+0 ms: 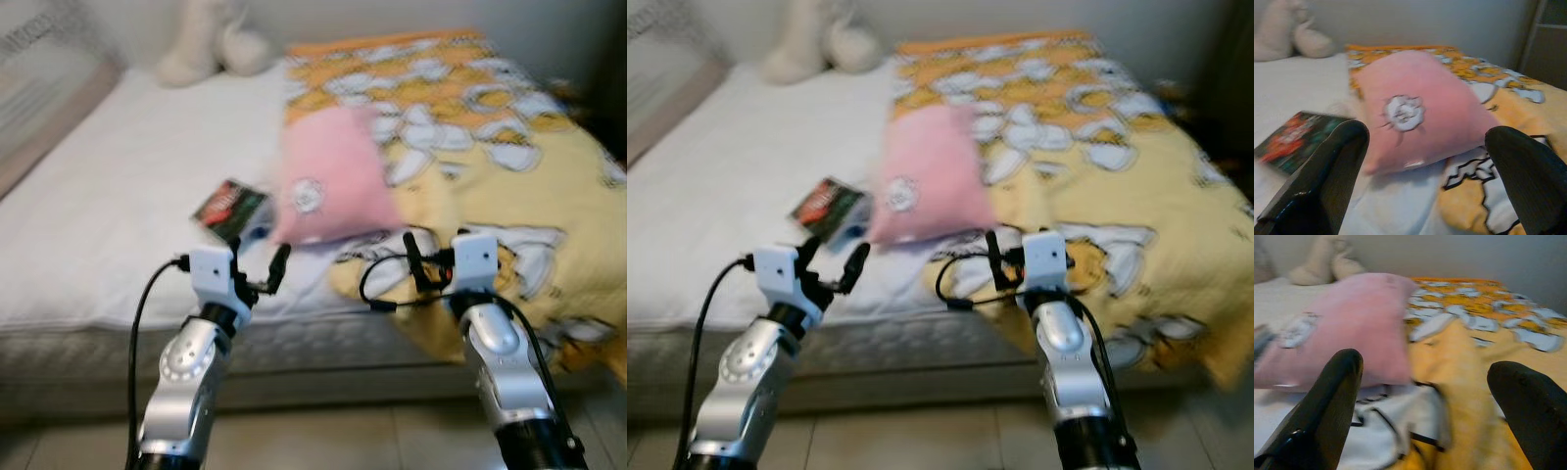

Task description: Clean up the room

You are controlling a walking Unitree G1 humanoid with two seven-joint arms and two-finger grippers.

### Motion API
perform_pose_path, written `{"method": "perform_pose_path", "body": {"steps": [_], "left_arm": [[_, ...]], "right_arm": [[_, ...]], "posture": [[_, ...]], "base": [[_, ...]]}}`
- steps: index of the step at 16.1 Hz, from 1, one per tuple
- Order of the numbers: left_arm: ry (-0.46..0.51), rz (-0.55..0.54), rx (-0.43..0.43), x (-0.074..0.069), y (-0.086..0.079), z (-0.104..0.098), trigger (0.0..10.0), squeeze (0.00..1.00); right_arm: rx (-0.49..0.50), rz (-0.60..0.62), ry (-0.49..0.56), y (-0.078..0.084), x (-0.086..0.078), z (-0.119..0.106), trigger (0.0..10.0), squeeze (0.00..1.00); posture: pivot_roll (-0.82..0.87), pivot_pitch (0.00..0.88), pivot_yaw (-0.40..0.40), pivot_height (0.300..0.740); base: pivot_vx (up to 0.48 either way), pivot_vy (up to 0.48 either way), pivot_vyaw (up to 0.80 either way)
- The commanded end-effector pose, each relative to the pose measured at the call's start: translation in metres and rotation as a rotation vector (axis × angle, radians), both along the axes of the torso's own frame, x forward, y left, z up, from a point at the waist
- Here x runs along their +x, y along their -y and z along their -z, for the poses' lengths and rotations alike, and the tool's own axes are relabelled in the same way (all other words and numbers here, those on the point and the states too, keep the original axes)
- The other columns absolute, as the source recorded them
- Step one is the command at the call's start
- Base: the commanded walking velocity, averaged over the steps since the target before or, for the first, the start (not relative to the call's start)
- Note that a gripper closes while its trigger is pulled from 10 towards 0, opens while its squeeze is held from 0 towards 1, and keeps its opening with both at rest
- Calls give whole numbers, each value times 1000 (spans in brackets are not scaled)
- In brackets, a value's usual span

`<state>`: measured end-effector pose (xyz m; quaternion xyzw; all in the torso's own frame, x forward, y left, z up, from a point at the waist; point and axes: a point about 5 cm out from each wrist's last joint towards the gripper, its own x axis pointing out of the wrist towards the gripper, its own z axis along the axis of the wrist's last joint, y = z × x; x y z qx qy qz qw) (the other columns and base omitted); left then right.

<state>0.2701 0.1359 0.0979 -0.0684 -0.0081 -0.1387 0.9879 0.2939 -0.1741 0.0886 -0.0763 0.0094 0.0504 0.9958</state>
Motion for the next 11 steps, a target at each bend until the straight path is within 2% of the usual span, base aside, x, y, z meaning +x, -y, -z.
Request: {"method": "perform_pose_path", "body": {"steps": [1, 5, 7, 8, 11], "left_arm": [[-11, -3, -2, 1, 0, 0, 10000, 0], [-18, -8, -14, 3, -1, 0, 10000, 0], [-19, -23, -30, 4, -1, 0, 10000, 0], [-19, -20, -33, 5, 0, -1, 10000, 0], [-14, -25, -28, 11, 3, -4, 10000, 0]], "right_arm": [[-4, 7, 14, 2, 2, -4, 10000, 0], [-19, 7, 28, 3, 5, -8, 10000, 0], [-42, 0, 61, 4, 10, -18, 10000, 0], [-51, -14, 87, 4, 18, -31, 10000, 0], [-39, -31, 63, 7, 32, -42, 10000, 0]], "posture": [[-166, 0, 122, 740], [-170, 0, 126, 740], [-171, 0, 128, 740], [-171, 0, 128, 740], [-170, 0, 125, 740]], "base": [[472, 0, 0], [472, 0, 0], [469, 0, 0], [461, 0, 0], [438, 0, 0]]}}
